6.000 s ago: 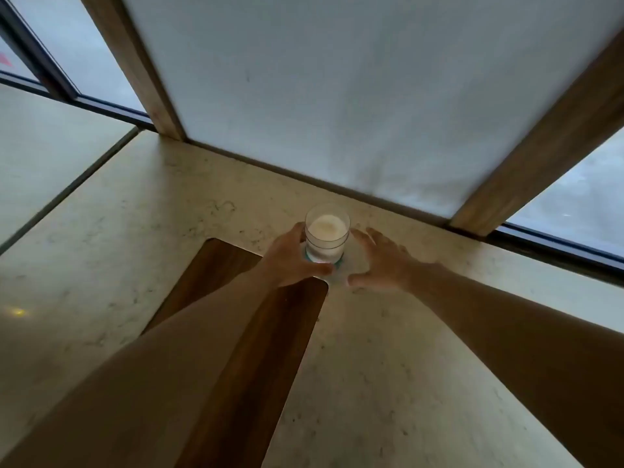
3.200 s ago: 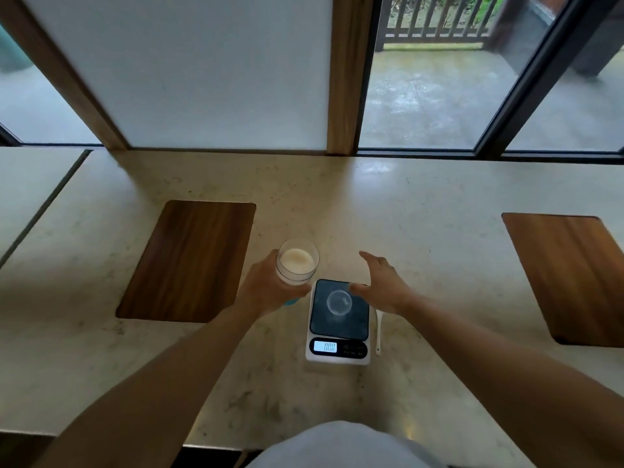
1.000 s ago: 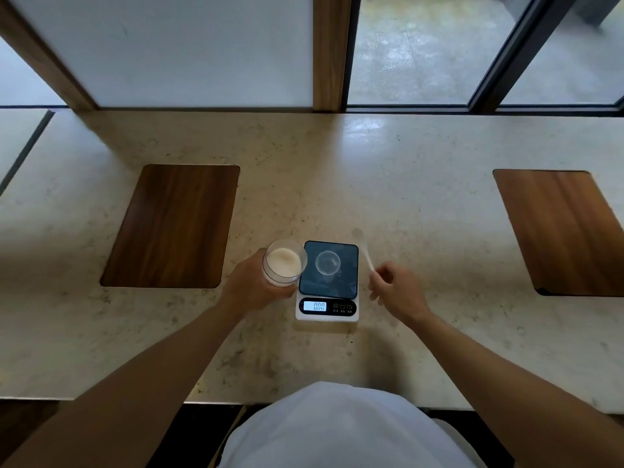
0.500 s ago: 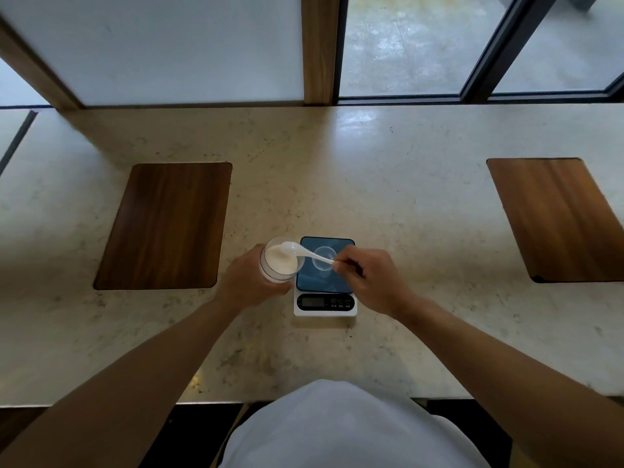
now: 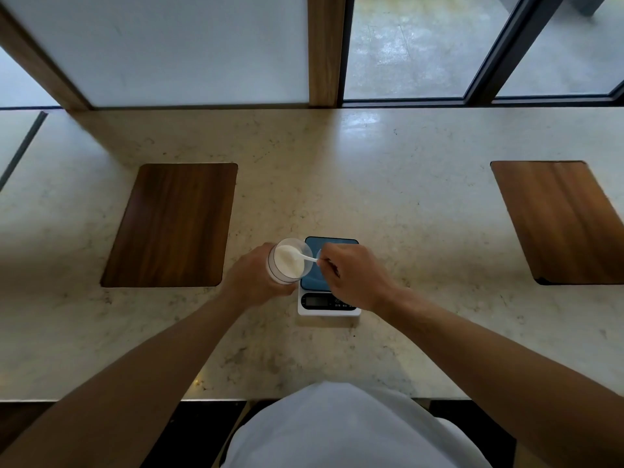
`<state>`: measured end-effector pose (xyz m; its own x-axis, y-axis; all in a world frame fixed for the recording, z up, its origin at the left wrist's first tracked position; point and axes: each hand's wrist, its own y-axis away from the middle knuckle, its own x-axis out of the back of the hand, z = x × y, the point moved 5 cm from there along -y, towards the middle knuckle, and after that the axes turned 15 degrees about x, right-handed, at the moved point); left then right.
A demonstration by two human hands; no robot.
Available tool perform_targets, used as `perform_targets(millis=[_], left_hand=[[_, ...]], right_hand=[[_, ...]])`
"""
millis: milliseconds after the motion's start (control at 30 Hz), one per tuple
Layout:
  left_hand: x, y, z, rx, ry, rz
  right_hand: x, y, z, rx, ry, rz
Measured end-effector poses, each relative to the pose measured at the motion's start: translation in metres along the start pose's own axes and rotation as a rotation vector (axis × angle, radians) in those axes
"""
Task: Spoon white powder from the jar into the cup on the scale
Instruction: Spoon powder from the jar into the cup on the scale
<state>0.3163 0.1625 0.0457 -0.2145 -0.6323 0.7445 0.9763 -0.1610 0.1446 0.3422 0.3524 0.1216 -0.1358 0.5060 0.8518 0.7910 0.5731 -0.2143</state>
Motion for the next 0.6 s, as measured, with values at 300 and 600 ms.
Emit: perform_targets(millis=[300, 600], left_hand=[[0.002, 0.001, 0.001, -0.008, -0.026, 0.021], [-0.002, 0.002, 0.000, -0.033, -0.005, 0.004]], right_hand=[[-0.008, -0.004, 0.000, -0.069, -0.066, -0.002], [-0.020, 0.000, 0.012, -0.245, -0.194, 0.026]])
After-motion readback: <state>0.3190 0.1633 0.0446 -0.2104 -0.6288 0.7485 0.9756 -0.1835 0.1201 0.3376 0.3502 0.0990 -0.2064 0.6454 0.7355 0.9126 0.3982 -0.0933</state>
